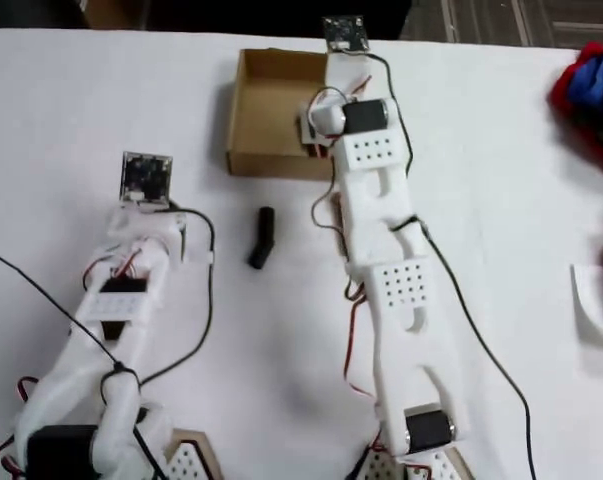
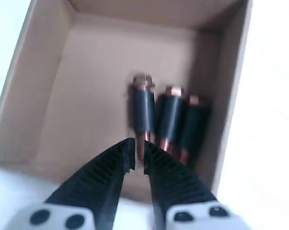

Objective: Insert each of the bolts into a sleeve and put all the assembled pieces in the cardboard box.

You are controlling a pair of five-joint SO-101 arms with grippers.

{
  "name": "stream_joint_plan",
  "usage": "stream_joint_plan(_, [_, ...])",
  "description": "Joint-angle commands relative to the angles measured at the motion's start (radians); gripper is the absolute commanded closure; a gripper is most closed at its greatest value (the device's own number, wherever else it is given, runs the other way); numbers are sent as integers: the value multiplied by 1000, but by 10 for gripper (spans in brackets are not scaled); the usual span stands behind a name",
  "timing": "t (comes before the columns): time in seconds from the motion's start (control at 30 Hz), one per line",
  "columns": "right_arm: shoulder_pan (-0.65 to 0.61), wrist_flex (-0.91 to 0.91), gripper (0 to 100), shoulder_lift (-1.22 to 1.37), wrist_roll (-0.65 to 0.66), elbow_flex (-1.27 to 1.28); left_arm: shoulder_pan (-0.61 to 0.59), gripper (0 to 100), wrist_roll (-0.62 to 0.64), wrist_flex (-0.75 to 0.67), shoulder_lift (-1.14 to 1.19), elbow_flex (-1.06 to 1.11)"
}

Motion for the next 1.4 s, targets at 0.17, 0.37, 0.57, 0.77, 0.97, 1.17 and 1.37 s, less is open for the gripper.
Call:
stream_joint_plan(0.17, [-62,280,971,-205,38,2,-54,969,-3,-21,-3,-47])
stream_joint_plan(0.37, [-186,277,971,-415,38,408,-110,969,97,-21,-3,-48])
stream_joint_plan(0.57, [-237,182,957,-437,9,638,-114,969,100,-23,-3,-48])
stream_joint_plan(0.77, [-245,53,865,-325,-31,643,-114,969,100,-23,-3,-48])
stream_joint_plan(0.97, [-255,19,875,-266,-81,643,-112,969,98,-23,-3,-48])
stream_joint_plan(1.17, [-286,2,875,-246,-81,643,-110,969,98,-23,-3,-48])
stream_joint_plan(1.37, [-292,-30,875,-200,-81,643,-112,969,98,-23,-3,-48])
